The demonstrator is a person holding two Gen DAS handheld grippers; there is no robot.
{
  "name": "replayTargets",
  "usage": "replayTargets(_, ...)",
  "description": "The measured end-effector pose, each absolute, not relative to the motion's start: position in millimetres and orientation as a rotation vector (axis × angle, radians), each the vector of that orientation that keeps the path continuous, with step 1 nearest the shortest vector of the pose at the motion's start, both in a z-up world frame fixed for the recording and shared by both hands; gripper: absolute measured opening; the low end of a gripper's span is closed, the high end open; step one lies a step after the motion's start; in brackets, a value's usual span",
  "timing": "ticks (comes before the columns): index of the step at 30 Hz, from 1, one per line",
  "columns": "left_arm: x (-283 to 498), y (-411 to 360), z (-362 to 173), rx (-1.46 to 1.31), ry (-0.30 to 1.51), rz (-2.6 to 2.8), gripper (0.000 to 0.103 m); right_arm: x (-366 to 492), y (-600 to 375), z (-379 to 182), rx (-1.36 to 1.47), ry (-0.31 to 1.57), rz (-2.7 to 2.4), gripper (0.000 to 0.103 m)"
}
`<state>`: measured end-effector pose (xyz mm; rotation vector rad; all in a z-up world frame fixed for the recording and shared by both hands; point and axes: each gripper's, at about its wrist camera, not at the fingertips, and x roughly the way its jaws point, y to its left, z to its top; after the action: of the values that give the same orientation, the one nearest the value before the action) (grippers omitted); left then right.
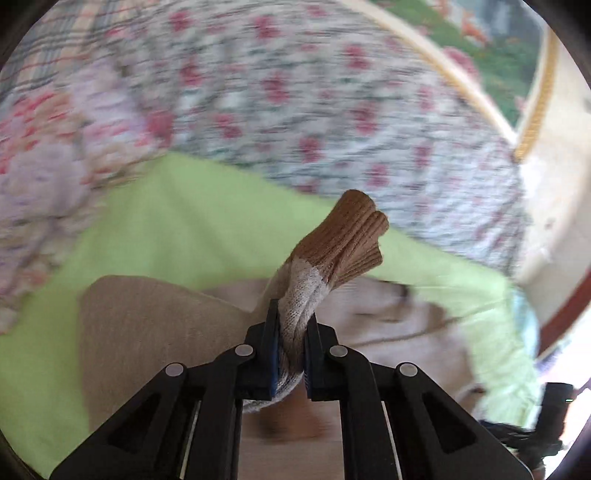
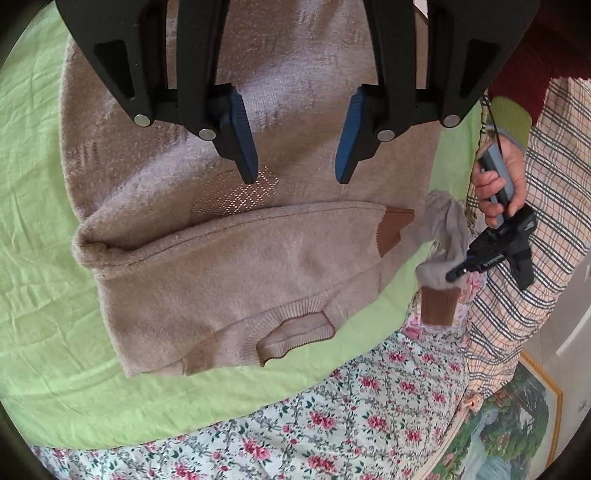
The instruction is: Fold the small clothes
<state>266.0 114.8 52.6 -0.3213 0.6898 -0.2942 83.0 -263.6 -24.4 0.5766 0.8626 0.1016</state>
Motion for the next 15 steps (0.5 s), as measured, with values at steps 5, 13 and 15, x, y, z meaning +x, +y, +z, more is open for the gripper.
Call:
replayTargets(5, 263, 20, 51, -0.275, 0.66, -0.457, 0.009, 78, -281, -26, 0.616, 0.842, 0.062, 0.045)
replayTargets(13, 270, -86, -24, -0.113, 0.804, -0.554, 0.015, 87, -302, -34, 0.667, 0.83, 0.0, 0.045)
replayTargets(15, 270, -89, -38, -0.095, 0.846, -0.557, 0.024, 92, -305, -35, 0.68, 0.833, -0.011, 0.045)
